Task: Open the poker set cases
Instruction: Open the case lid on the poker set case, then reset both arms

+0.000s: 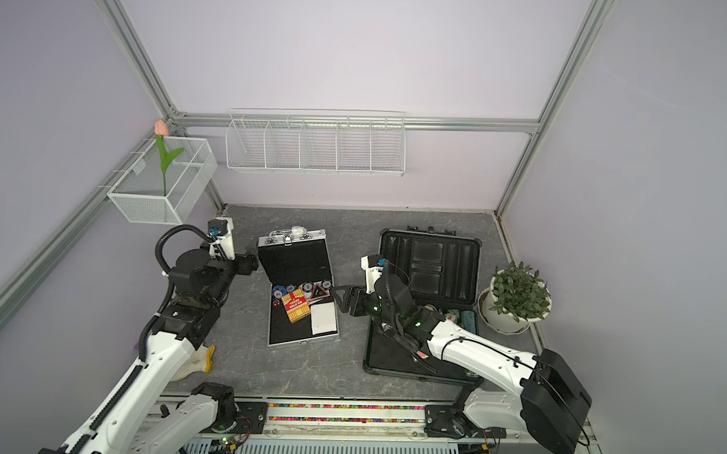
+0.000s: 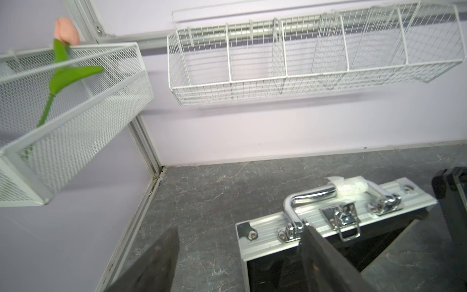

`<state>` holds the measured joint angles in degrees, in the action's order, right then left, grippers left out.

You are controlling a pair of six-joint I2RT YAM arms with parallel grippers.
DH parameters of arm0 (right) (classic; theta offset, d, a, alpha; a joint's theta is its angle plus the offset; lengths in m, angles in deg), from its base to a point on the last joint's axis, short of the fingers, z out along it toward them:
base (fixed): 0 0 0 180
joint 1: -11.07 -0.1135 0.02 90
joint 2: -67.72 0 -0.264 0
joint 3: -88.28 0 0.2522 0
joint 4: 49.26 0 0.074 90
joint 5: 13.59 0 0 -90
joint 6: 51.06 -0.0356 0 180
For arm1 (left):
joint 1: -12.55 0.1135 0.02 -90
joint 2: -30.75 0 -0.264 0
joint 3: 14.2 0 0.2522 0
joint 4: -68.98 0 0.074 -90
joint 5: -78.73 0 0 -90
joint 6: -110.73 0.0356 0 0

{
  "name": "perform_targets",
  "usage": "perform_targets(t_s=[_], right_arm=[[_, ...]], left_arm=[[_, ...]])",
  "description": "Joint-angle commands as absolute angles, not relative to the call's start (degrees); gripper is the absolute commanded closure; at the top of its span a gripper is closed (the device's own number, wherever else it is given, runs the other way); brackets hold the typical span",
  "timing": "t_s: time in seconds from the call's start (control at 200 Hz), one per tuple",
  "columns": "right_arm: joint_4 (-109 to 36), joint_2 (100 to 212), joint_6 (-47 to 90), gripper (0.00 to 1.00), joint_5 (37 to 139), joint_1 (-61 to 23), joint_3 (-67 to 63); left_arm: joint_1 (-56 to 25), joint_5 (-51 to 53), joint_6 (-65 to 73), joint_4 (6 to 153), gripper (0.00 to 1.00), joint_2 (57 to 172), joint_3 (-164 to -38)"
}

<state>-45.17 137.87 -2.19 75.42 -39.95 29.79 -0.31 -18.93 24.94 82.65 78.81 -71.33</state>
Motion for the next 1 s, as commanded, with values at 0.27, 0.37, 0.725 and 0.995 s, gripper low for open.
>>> perform_targets(t_s=[0.27, 0.37, 0.725, 0.995], right_arm=[[-46.4, 126.1, 39.8, 0.19, 38.4, -33.3, 34.1], [-47.8, 123.4, 42.1, 0.18, 39.6, -25.2, 38.9], [-72.9, 125.7, 43.7, 0.12, 53.8, -3.0, 60.7], [-93.2, 140.8, 44.9, 0.11, 61.6, 3.3, 64.1]], left_arm=[[0.0, -33.9, 8.5, 72.6, 0.20, 67.3, -56.8], [0.0, -38.2, 9.9, 64.3, 0.20, 68.3, -49.1], [0.2, -41.8, 16.3, 44.4, 0.16, 90.0, -42.3], [3.8, -35.3, 16.9, 38.9, 0.13, 100.8, -43.6]])
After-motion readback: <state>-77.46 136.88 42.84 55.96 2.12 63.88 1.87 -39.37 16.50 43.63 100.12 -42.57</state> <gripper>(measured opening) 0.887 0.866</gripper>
